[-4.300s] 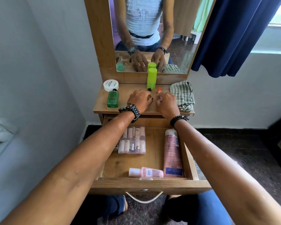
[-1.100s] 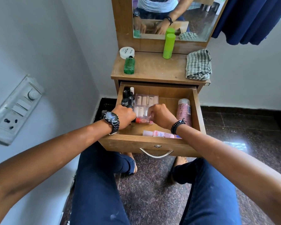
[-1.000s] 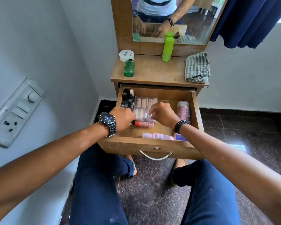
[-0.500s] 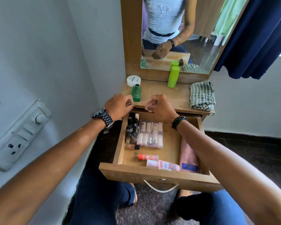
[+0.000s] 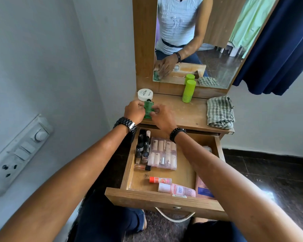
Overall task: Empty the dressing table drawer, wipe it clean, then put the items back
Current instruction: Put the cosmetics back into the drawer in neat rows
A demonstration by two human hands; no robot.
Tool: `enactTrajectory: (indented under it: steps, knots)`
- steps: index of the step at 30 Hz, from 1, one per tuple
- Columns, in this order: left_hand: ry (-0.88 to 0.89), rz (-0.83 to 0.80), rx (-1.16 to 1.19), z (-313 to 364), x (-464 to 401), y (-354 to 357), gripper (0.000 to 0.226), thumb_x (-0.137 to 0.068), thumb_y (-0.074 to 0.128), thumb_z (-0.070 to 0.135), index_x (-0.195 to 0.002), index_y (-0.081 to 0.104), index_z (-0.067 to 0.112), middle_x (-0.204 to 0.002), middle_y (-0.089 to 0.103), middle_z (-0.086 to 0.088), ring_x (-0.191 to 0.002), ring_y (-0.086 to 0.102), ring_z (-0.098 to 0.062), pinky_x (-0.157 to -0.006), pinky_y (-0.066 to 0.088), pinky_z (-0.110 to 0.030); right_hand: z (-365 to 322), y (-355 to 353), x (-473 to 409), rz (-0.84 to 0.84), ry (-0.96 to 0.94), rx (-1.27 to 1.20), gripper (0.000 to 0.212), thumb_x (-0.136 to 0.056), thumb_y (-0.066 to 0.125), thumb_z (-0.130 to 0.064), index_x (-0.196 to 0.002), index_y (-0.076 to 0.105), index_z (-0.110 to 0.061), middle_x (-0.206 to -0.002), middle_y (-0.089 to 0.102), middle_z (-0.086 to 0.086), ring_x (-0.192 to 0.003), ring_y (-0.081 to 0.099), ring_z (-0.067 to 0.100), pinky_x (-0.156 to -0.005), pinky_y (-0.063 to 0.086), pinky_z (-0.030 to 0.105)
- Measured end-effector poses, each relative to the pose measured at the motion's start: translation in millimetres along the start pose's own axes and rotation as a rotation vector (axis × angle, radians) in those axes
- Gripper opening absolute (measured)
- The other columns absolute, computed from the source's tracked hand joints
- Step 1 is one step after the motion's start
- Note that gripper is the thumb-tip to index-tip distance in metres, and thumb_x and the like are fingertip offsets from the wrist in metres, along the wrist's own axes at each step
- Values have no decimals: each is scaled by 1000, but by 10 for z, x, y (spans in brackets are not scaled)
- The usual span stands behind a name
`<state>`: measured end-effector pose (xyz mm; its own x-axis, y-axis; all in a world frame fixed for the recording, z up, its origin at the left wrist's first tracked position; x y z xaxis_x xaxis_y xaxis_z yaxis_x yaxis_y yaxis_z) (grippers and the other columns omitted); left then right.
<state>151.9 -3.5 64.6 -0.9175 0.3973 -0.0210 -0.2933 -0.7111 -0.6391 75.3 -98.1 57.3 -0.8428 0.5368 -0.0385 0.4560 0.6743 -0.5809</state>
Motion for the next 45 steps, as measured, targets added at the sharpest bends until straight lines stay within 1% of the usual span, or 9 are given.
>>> enactTrajectory:
  steps: [8,14,17,19,24,32,38,41,45]
  knots:
    - [-143,-81,479,-74,185,58,23,-81,56,-10,-90,63,11,-106,65,-16,-93,67,-30,-76,58,-42,184,-80,138,72,232,-475,9,-82,70,-17,-78,63,-20,-91,71,9,-89,69,25,-84,56,43]
    - [-122,-158,734,164,544,64,13,-86,55,-5,-96,61,2,-97,65,-15,-86,67,-24,-71,59,-30,209,-361,424,-34,277,-790,36,-81,67,2,-114,53,6,-112,64,22,-103,64,34,-96,51,43]
    - [-75,-235,744,276,769,139,9,-84,60,-2,-88,60,6,-100,62,-15,-86,65,-23,-72,59,-30,248,-594,632,-140,250,-876,31,-83,62,8,-107,48,-4,-98,66,15,-85,65,23,-79,55,28]
    - [-68,-284,712,291,907,255,15,-82,62,-5,-85,60,9,-96,61,-13,-90,64,-25,-77,58,-36,339,-727,791,-178,271,-867,31,-82,60,11,-97,46,-12,-91,66,11,-75,67,17,-65,56,21]
    - [-63,-477,514,215,1172,666,23,-79,64,-8,-99,59,3,-88,60,-8,-87,62,-22,-85,55,-43,823,-820,1138,-207,431,-788,34,-79,62,14,-92,46,-12,-94,66,14,-74,72,20,-66,60,28]
    - [-131,-811,88,16,1325,1212,44,-82,64,2,-125,50,3,-125,52,-14,-118,53,-27,-101,45,-43,1406,-565,1201,-124,607,-564,35,-76,67,12,-92,48,-13,-113,60,19,-100,64,28,-83,56,38]
    - [-46,-755,-117,45,1201,1352,49,-87,58,10,-133,43,4,-134,50,-11,-115,53,-24,-90,45,-26,1537,-487,942,10,577,-231,32,-72,74,3,-86,52,-17,-110,60,13,-101,62,27,-82,57,39]
    - [17,-746,-220,83,1179,1396,45,-88,53,8,-132,44,5,-132,51,-12,-112,54,-25,-89,47,-30,1565,-459,839,52,537,-104,29,-74,73,-3,-96,57,-15,-115,58,13,-102,59,25,-72,51,28]
    - [96,-730,-408,47,1202,1449,48,-87,46,9,-135,40,10,-131,53,-15,-114,54,-29,-92,47,-33,1623,-429,783,56,508,-13,29,-78,69,-5,-105,60,-10,-118,58,13,-108,57,27,-84,48,29]
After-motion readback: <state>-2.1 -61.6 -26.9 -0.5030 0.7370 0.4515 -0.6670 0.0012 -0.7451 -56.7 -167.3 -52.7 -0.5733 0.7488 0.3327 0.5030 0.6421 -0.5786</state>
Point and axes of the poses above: each hand's wrist, its own x-axis away from the middle knuckle, its own y-axis out of the palm, z = x × y, the point moved 5 cm from there along -x, towards the middle knuckle
